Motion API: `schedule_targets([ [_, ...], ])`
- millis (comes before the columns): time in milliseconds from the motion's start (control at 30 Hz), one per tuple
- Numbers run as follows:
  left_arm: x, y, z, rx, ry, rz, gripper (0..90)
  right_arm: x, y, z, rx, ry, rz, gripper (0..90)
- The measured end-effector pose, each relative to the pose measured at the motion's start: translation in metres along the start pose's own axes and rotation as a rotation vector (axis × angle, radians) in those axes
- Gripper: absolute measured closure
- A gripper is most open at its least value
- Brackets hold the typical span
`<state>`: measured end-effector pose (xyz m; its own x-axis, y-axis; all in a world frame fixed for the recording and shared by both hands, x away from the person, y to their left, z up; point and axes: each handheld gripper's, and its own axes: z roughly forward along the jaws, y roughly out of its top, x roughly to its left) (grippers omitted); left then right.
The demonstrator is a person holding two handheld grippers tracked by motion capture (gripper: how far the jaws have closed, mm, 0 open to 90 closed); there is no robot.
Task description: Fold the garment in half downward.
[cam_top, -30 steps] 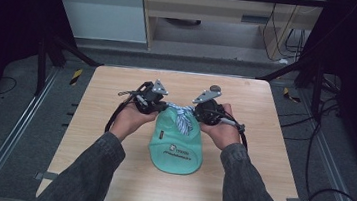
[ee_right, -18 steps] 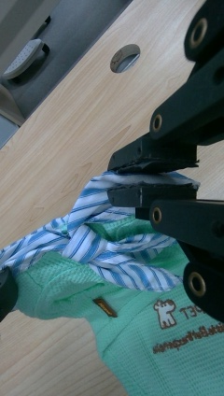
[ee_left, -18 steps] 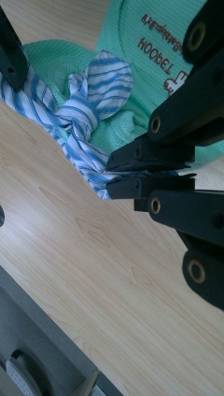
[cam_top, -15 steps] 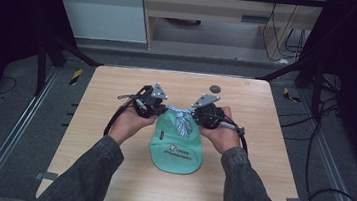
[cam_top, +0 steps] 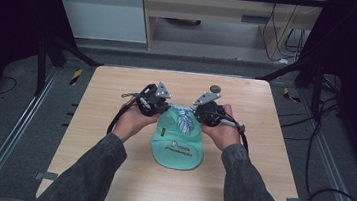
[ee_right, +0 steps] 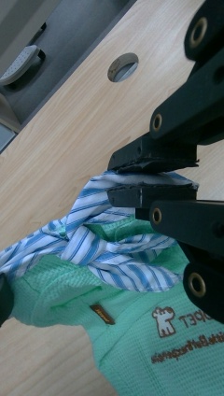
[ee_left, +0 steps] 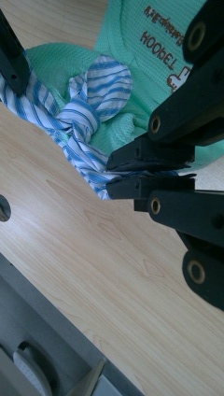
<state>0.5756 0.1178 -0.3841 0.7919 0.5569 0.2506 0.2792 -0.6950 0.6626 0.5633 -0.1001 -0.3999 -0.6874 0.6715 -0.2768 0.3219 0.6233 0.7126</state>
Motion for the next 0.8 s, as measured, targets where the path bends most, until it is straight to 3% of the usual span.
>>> schedule_targets([
  [233,-0.009,-0.011,-0.002,-0.015,0.002,-0.002,85.8,0.013,-0.007,-0.005,-0.015,-0.003,-0.024,82.5],
  [367,-0.011,-0.012,-0.001,-0.014,-0.007,-0.005,85.8,0.015,-0.01,-0.006,-0.007,-0.01,-0.031,82.6],
  [600,-0.013,0.0,-0.002,-0.02,0.0,0.007,85.9,0.011,-0.01,-0.015,-0.012,-0.029,-0.016,82.4],
  [800,-0.023,-0.011,-0.004,-0.023,-0.017,0.022,85.8,0.018,-0.02,-0.016,-0.016,-0.02,-0.022,82.3],
])
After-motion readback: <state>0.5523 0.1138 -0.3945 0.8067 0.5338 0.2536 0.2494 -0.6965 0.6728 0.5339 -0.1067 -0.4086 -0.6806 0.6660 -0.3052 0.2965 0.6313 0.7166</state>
